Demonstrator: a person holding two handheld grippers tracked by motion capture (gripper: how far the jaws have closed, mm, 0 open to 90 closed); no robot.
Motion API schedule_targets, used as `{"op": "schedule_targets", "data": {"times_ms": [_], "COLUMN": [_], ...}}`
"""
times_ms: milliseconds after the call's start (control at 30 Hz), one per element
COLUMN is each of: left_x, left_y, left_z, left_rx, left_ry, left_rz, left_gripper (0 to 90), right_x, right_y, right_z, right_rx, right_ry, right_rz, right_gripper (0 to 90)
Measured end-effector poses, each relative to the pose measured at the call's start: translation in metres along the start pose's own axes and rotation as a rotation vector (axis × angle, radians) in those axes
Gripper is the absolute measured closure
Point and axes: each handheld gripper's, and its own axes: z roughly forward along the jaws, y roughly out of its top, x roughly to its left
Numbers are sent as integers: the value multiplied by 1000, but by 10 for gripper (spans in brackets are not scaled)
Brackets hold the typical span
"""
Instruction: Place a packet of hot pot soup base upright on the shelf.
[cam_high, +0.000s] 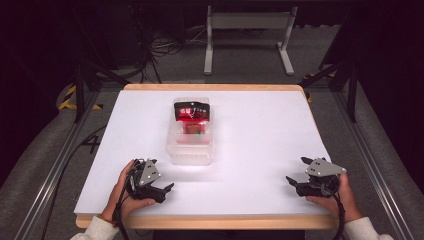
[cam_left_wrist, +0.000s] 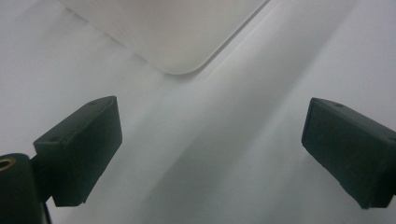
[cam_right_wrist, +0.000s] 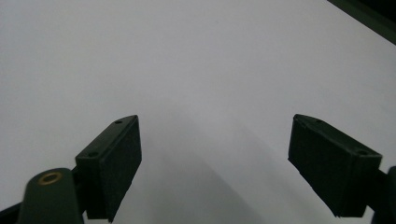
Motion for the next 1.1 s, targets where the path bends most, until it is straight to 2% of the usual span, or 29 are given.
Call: {"op": "schedule_targets", "data": {"times_ms": [100,200,400,633,800,1100], "left_x": [0,-1,-2,-1,-2,-2], "left_y": [0,0,-2,-2,-2,-2], "left_z": [0,0,-2,-4,-3,-3], "left_rx": [1,-8,-14,-28,-25,-25], "left_ry": [1,-4,-10,-13,-17,-20], "left_rz": [1,0,-3,-13,-16,-14], "left_gripper": [55,55,55,55,54,53], "right_x": [-1,-4,-5,-4,0,0], "right_y": [-10,-21,-33,-35,-34,-34], "right_z": [-7,-16,-26,-29,-27,-26], "right_rx": [0,-17,-21,-23,-14,-13], "right_ry": [-4,-13,-29,-45,-38,-30], "right_rz": [27,85,129,123,109,111], "right_gripper": [163,155,143,138,137,136]}}
